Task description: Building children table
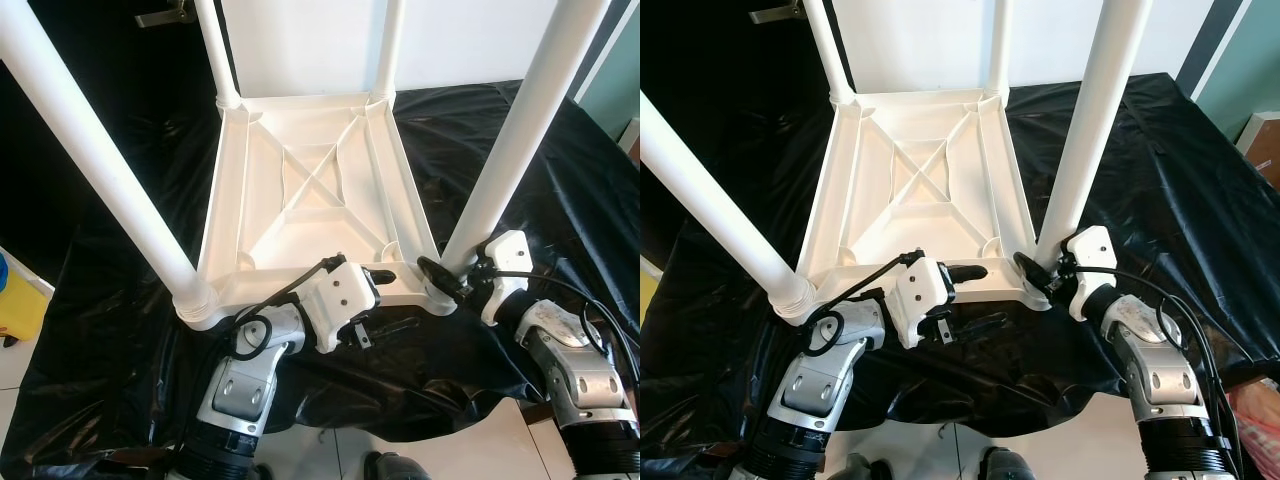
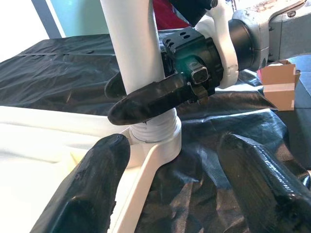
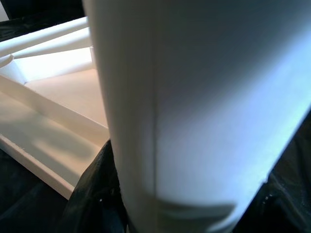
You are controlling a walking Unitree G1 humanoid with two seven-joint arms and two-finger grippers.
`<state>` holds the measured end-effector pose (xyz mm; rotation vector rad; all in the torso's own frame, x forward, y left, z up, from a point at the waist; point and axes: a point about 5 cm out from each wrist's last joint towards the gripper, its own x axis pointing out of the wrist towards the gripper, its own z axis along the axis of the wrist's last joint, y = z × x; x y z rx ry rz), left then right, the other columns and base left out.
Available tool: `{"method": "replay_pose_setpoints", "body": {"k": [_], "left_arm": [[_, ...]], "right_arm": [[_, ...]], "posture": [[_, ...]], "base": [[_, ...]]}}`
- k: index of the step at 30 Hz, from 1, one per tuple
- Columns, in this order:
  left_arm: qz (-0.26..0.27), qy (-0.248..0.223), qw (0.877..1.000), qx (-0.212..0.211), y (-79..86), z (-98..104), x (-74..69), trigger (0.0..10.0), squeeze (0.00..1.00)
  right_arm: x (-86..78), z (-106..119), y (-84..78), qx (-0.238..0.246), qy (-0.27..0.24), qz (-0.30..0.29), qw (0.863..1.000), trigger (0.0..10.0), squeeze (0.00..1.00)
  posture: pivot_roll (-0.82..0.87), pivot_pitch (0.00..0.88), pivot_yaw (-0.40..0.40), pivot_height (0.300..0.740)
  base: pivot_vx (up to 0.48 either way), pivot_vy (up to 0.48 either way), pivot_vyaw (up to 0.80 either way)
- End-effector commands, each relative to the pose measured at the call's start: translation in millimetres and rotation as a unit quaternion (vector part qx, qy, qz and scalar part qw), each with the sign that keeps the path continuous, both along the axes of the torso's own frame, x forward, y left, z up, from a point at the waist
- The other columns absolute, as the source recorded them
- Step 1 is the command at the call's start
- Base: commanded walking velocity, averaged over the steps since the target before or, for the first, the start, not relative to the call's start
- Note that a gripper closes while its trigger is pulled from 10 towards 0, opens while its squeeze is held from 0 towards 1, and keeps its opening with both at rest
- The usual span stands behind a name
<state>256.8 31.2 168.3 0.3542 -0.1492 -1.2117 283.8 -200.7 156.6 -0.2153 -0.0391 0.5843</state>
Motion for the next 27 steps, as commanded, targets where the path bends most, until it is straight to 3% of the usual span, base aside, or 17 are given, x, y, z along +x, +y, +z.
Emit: {"method": "replay_pose_setpoints", "body": {"k": [1, 2, 3, 10, 17, 23, 27], "left_arm": [[0.08, -0.015, 0.996, -0.024, 3.9, 2.3, 6.9, 10.0, 0.0], [0.08, -0.015, 0.996, -0.024, 3.9, 2.3, 6.9, 10.0, 0.0], [0.079, -0.015, 0.996, -0.023, 3.5, 1.8, 6.5, 10.0, 0.0], [0.076, -0.016, 0.997, -0.018, 1.6, -0.3, 5.1, 10.0, 0.0], [0.076, -0.016, 0.997, -0.015, 2.3, -1.5, 5.0, 10.0, 0.0], [0.073, -0.016, 0.997, -0.016, 0.6, -1.1, 5.5, 10.0, 0.0], [0.072, -0.016, 0.997, -0.016, 0.1, -0.9, 5.3, 10.0, 0.0]], "right_arm": [[-3.9, -13.8, 4.3, -0.001, 0.031, 0.01, 0.999, 4.4, 0.0], [-3.9, -13.8, 4.3, -0.001, 0.031, 0.01, 0.999, 4.4, 0.0], [-4.2, -14.8, 4.8, 0.004, 0.03, 0.003, 1.0, 10.0, 0.0], [-2.7, -22.0, 8.7, -0.007, 0.029, -0.064, 0.998, 10.0, 0.0], [-8.1, -20.6, 21.6, 0.028, 0.026, -0.118, 0.992, 10.0, 0.0], [-10.1, -21.6, 30.7, 0.069, 0.035, -0.198, 0.977, 10.0, 0.0], [-12.9, -21.1, 36.5, 0.089, 0.029, -0.267, 0.959, 10.0, 0.0]], "posture": [[-0.15, 0.116, 0.041, 0.74], [-0.15, 0.116, 0.041, 0.74], [-0.15, 0.115, 0.04, 0.74], [-0.15, 0.112, 0.04, 0.74], [-0.15, 0.109, 0.038, 0.74], [-0.16, 0.107, 0.04, 0.74], [-0.16, 0.11, 0.04, 0.74]], "base": [[0.0, 0.0, 0.0], [0.0, 0.0, 0.0], [0.0, 0.0, 0.0], [0.0, 0.0, 0.0], [0.0, 0.0, 0.0], [0.0, 0.0, 0.0], [0.0, 0.0, 0.0]]}}
